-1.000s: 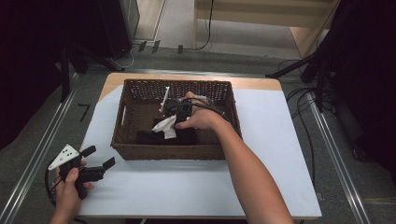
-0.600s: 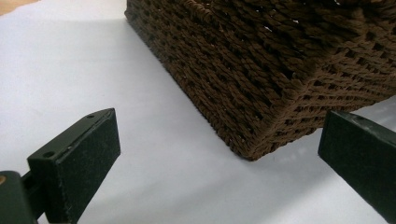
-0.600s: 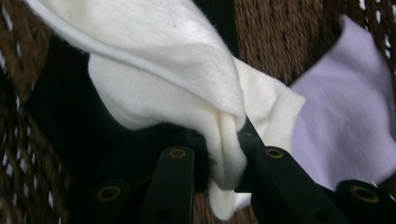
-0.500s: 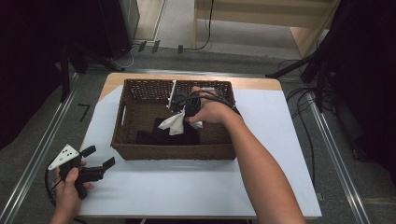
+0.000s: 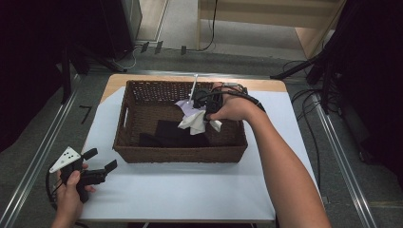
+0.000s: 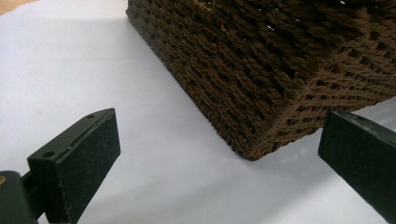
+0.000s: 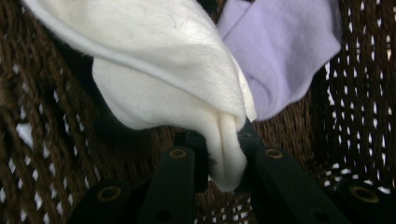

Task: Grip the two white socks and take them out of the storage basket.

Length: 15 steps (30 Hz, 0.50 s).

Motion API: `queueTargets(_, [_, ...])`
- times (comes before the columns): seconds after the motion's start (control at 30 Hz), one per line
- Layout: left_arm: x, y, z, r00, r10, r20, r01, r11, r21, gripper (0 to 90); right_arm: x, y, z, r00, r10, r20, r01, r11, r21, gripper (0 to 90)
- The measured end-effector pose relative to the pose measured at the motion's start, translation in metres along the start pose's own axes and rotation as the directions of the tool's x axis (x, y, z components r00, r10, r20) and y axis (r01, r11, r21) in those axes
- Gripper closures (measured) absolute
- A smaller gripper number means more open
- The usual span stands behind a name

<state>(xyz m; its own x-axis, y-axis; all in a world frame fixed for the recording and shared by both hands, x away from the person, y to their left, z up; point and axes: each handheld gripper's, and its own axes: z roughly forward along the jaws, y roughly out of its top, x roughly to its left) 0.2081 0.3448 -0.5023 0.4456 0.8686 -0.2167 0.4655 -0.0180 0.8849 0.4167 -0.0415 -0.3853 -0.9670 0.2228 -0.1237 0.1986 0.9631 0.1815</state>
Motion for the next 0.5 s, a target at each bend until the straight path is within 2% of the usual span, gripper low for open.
queueTargets(0.03, [0.0,0.0,0.0,1.0,0.0,0.0,0.0,1.0,0.0,0.0,-0.001,-0.002,-0.002,1.0,-0.008,-0.003,0.008,1.0,0.001,81.3])
queueTargets(0.1, [0.0,0.0,0.0,1.0,-0.003,-0.001,0.003,1.0,-0.002,0.1,-0.001,-0.005,-0.008,1.0,0.006,-0.003,-0.006,1.0,0.016,81.3])
queueTargets(0.17, [0.0,0.0,0.0,1.0,-0.003,-0.001,0.003,1.0,-0.002,0.1,-0.002,-0.006,-0.009,0.9999,-0.011,-0.003,0.011,1.0,0.017,81.3])
queueTargets(0.27, [0.0,0.0,0.0,1.0,-0.001,-0.001,0.001,1.0,-0.002,0.1,-0.004,-0.01,-0.022,1.0,0.004,0.006,-0.004,1.0,0.018,81.3])
queueTargets(0.3, [0.0,0.0,0.0,1.0,0.0,-0.001,0.0,1.0,-0.002,0.1,-0.005,-0.011,-0.025,1.0,-0.007,0.007,0.007,1.0,0.01,81.3])
queueTargets(0.33, [0.0,0.0,0.0,1.0,0.001,-0.001,-0.001,1.0,-0.002,0.1,-0.005,-0.012,-0.029,0.9999,0.011,0.009,-0.011,1.0,0.014,81.2])
queueTargets(0.37, [0.0,0.0,0.0,1.0,0.001,0.0,-0.001,1.0,-0.001,0.1,-0.007,-0.013,-0.031,0.9999,-0.002,0.011,0.002,1.0,0.011,81.2])
queueTargets(0.5, [0.0,0.0,0.0,1.0,-0.004,-0.004,0.004,1.0,-0.004,0.0,-0.01,-0.019,-0.04,0.9997,0.017,0.018,-0.017,1.0,0.003,81.1])
